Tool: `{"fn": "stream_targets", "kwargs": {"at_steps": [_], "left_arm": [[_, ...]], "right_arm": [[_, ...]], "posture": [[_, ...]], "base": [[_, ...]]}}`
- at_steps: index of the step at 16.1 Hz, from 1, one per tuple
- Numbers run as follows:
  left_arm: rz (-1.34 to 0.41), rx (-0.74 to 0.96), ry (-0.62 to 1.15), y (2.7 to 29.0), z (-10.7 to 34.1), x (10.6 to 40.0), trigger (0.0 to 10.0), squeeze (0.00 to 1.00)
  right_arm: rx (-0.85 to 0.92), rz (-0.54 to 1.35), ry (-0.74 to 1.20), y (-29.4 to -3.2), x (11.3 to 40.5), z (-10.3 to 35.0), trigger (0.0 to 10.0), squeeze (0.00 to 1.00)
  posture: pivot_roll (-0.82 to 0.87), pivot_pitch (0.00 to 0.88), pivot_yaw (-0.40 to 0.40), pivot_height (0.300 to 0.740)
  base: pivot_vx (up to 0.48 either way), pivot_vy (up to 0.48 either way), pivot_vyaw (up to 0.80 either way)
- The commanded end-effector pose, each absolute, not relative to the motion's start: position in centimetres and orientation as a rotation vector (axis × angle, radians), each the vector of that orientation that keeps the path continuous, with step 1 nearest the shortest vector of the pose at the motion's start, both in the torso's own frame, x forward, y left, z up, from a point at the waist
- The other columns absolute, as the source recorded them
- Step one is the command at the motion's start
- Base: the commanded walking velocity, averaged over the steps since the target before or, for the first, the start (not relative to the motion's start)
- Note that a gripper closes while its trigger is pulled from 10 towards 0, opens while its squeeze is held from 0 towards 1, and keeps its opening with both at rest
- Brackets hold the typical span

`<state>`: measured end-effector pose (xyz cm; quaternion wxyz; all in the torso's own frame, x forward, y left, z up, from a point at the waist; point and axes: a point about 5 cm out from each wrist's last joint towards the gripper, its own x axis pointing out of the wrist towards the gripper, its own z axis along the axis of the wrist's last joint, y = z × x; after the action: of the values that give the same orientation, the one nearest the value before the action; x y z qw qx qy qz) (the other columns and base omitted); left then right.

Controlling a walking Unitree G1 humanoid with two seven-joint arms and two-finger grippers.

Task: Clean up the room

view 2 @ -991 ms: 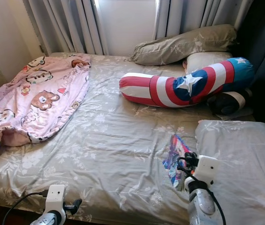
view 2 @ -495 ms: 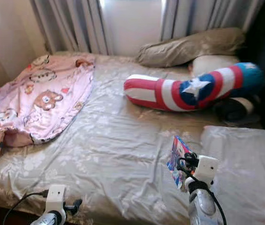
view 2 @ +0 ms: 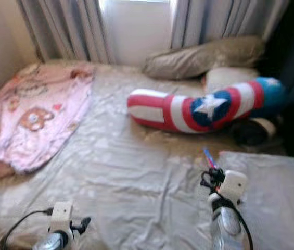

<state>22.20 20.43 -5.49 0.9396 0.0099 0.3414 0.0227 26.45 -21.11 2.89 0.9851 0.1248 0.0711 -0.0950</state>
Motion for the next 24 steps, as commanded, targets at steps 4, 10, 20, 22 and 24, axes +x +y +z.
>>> {"fn": "stream_targets", "kwargs": {"at_steps": [4, 10, 20, 22, 24], "left_arm": [[0.029, 0.005, 0.682, 20.1, -5.4, 22.4, 10.0, 0.0], [-0.025, -0.017, 0.459, 19.2, -2.1, 26.2, 10.0, 0.0], [-0.033, -0.056, 0.127, 19.2, 2.7, 29.1, 10.0, 0.0], [-0.014, -0.082, 0.114, 19.4, 2.9, 29.2, 10.0, 0.0], [-0.02, -0.085, 0.101, 19.4, 3.2, 29.3, 10.0, 0.0]], "right_arm": [[0.387, -0.24, 0.161, -21.6, 26.9, 2.3, 10.0, 0.0], [0.213, -0.123, 0.098, -19.8, 28.8, 3.9, 10.0, 0.0], [0.185, -0.095, 0.009, -19.2, 27.8, 4.3, 10.0, 0.0], [0.172, -0.113, 0.015, -19.5, 27.8, 4.4, 10.0, 0.0], [0.166, -0.102, 0.026, -19.3, 28.0, 4.4, 10.0, 0.0]], "posture": [[-0.02, 0.0, -0.015, 0.74], [-0.02, 0.0, 0.006, 0.74], [-0.04, 0.0, 0.017, 0.74], [-0.04, 0.0, 0.017, 0.74], [-0.04, 0.0, 0.012, 0.725]], "base": [[0.0, 0.0, 0.0], [0.0, 0.0, 0.0], [0.0, 0.0, 0.0], [0.0, 0.0, 0.0], [0.0, 0.0, 0.0]]}}
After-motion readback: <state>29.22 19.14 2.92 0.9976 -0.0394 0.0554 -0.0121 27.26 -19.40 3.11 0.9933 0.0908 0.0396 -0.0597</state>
